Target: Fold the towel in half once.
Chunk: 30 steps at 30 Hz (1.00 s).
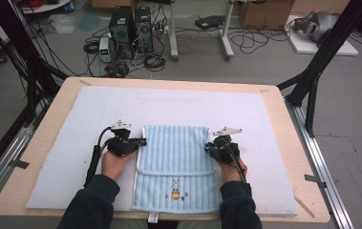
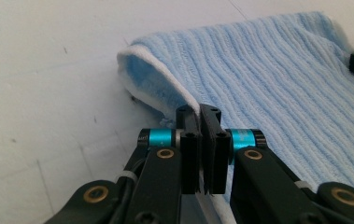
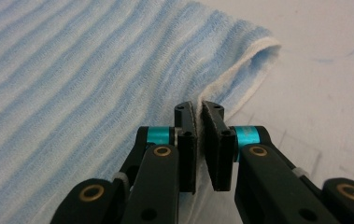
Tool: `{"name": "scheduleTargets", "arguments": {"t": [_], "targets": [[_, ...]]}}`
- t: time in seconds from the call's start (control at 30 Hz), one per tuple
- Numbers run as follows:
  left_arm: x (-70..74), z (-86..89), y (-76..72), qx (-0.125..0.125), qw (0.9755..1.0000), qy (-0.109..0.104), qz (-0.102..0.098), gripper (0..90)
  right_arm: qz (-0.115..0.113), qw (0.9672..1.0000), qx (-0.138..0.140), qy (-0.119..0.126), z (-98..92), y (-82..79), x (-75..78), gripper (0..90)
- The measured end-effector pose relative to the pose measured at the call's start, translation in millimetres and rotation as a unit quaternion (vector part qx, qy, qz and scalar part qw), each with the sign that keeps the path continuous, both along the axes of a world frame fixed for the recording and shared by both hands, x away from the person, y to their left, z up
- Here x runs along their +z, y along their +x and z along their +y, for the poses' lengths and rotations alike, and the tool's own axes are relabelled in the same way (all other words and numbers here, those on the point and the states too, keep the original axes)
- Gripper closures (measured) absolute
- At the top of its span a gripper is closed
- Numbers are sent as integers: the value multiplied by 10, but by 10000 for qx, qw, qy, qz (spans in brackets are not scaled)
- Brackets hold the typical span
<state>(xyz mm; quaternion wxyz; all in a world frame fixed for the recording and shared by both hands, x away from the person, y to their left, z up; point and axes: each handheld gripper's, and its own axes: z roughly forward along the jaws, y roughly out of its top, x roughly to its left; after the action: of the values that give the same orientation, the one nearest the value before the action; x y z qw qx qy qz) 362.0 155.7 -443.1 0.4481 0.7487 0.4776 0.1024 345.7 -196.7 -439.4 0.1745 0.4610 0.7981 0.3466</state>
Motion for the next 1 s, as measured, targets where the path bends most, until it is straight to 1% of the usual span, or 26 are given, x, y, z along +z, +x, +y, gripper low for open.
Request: {"name": "scheduleTargets", "arguments": {"t": [0.03, 0.07, 0.1, 0.23, 0.27, 0.3, 0.4, 0.47, 0.5, 0.53, 0.57, 0.6, 0.63, 0.67, 0.7, 0.73, 0.77, 0.83, 0.87, 0.9, 0.93, 0.97, 1.0], "targets": [[-8, 7, 24, 18, 10000, -11, -15, 865, -12, 10000, -15, -30, 13, 33, 2, 840], [-12, 5, 58, 11, 10000, 15, 21, 865, -3, 10000, -10, -43, 23, 63, 3, 840], [-11, 6, 85, -9, 10000, 59, -11, 865, -4, 10000, -33, -45, 32, 92, 5, 840], [9, 24, 181, 64, 9999, -85, -62, 865, -41, 9999, -88, -72, 53, 199, 14, 838], [3, 27, 199, 93, 9999, -104, -77, 865, -12, 9999, -115, -81, 56, 224, 19, 836], [-12, 32, 217, 97, 9998, -133, -56, 864, -32, 9999, -132, -91, 62, 246, 20, 836], [-76, 28, 247, 78, 9999, -82, 21, 864, -32, 9998, -176, -125, 79, 294, 7, 836], [-91, 22, 245, 69, 9999, -82, 18, 858, -22, 9997, -203, -117, 82, 301, -1, 826], [-86, 20, 240, 101, 9999, -89, 3, 843, -38, 9997, -193, -114, 77, 304, -5, 803], [-78, 22, 236, 147, 9998, -103, -2, 796, -24, 9997, -219, -108, 71, 300, 0, 750], [-74, 26, 234, 194, 9998, -98, -9, 673, -23, 9996, -260, -48, 58, 298, 5, 673], [-67, 24, 220, 205, 9997, -121, 19, 572, -13, 9996, -259, 53, 41, 297, 8, 612], [-62, 22, 204, 166, 9998, -110, -5, 552, -20, 9995, -270, 161, 23, 283, 17, 577], [-52, 20, 183, 106, 9999, -90, -36, 540, -72, 9994, -297, 175, 12, 263, 26, 538], [-39, 19, 159, 74, 9999, -106, -61, 523, -90, 9992, -310, 250, 2, 242, 33, 499], [-25, 20, 133, 40, 9998, -145, -90, 518, -95, 9992, -306, 252, -7, 221, 46, 455], [-12, 26, 105, 26, 9997, -185, -158, 513, -81, 9992, -301, 264, -6, 194, 65, 437], [7, 51, 48, 11, 9993, -302, -214, 513, -232, 9991, -212, 271, -7, 120, 111, 426], [14, 68, 19, -55, 9992, -337, -187, 514, -274, 9991, -195, 273, -10, 79, 132, 423], [24, 73, -7, -128, 9994, -292, -145, 520, -315, 9990, -147, 288, -23, 42, 147, 417], [32, 78, -45, -185, 9993, -298, -161, 517, -340, 9989, -103, 313, -37, 5, 157, 420], [35, 88, -94, -188, 9988, -391, -218, 518, -342, 9988, -64, 331, -53, -36, 165, 420], [38, 97, -138, -199, 9985, -440, -243, 521, -373, 9987, -17, 347, -74, -77, 168, 420]]}}
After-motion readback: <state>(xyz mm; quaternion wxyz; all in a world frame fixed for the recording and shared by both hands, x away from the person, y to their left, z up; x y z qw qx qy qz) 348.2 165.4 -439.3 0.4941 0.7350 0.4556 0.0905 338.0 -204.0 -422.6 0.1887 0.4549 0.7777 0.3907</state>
